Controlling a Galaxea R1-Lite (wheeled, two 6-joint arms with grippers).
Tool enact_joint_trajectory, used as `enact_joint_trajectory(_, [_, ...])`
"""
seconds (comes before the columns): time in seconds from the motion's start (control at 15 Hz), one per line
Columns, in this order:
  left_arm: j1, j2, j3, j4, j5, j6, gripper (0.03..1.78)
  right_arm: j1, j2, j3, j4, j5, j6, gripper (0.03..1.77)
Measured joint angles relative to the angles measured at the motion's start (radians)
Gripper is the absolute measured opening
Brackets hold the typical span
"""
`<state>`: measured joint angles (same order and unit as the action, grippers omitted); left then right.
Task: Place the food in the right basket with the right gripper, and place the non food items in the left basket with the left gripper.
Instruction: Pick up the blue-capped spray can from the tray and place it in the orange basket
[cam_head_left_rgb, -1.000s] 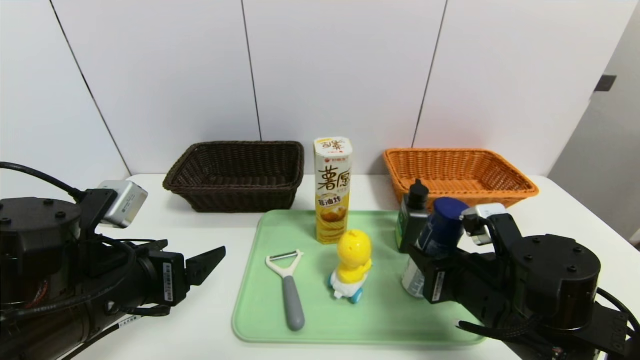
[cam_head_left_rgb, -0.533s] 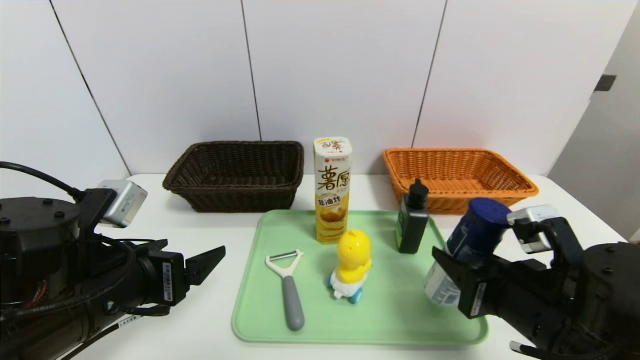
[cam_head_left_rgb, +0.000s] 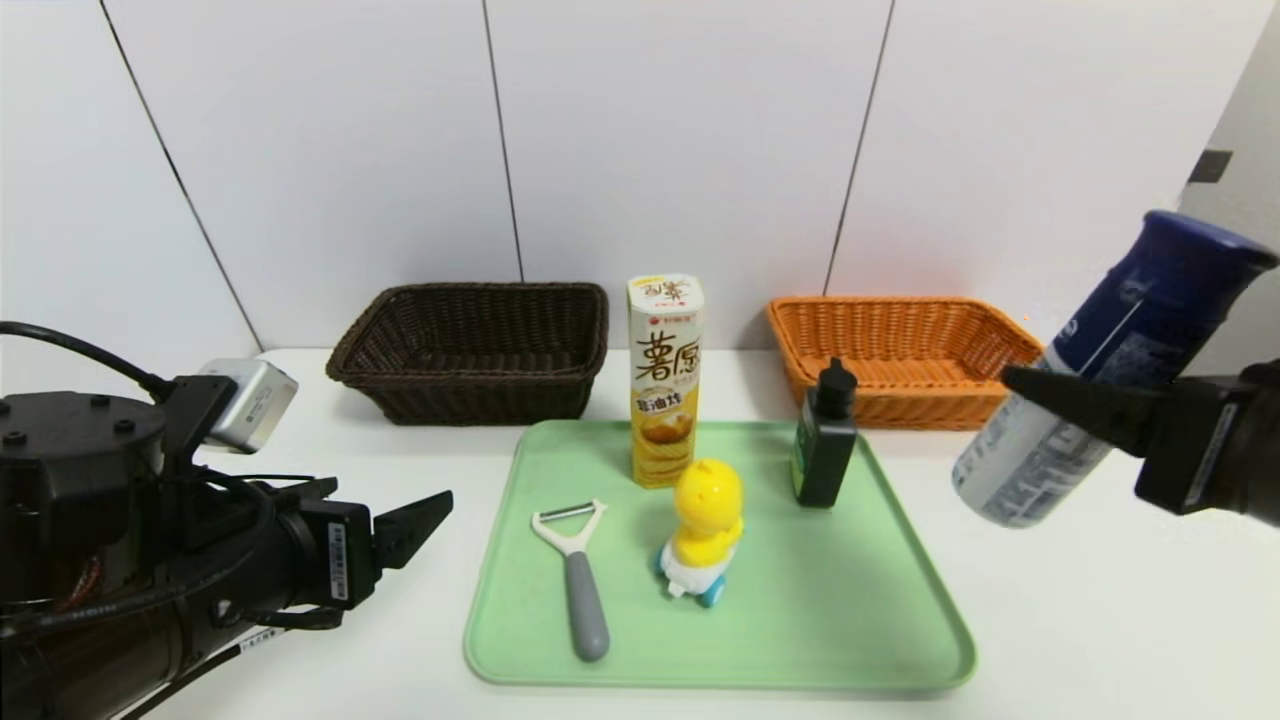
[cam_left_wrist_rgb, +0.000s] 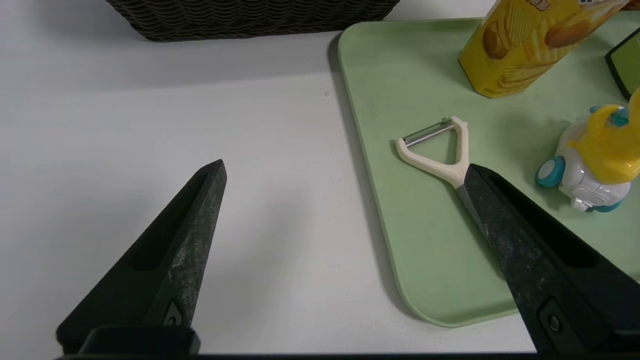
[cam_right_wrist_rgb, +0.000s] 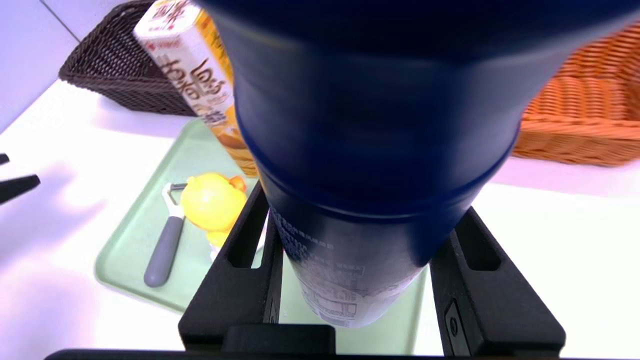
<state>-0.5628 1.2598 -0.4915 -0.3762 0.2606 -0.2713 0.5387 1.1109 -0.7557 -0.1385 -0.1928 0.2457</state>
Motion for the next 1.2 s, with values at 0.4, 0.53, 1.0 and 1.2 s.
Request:
enact_joint_trajectory(0.4, [0.0, 0.01, -0.022, -0.001, -0.001, -0.001, 1.69, -0.345, 0.233, -0.335, 0.064, 0.18, -0.053, 0.81])
enact_joint_trajectory(0.53, [0.0, 0.016, -0.032, -0.004, -0.001, 0.0, 1.69, -0.405, 0.363, -0.431, -0.035, 0.182, -0.088, 0.81])
enact_joint_trajectory(1.0, [0.0, 0.037, -0.067, -0.011, -0.004, 0.002, 1.69, -0.537, 0.845, -0.709, -0.262, 0.147, -0.143, 0.81])
enact_joint_trajectory(1.2, [0.0, 0.039, -0.076, -0.01, -0.006, 0.001, 1.69, -0.574, 0.989, -0.786, -0.313, 0.13, -0.157, 0.81])
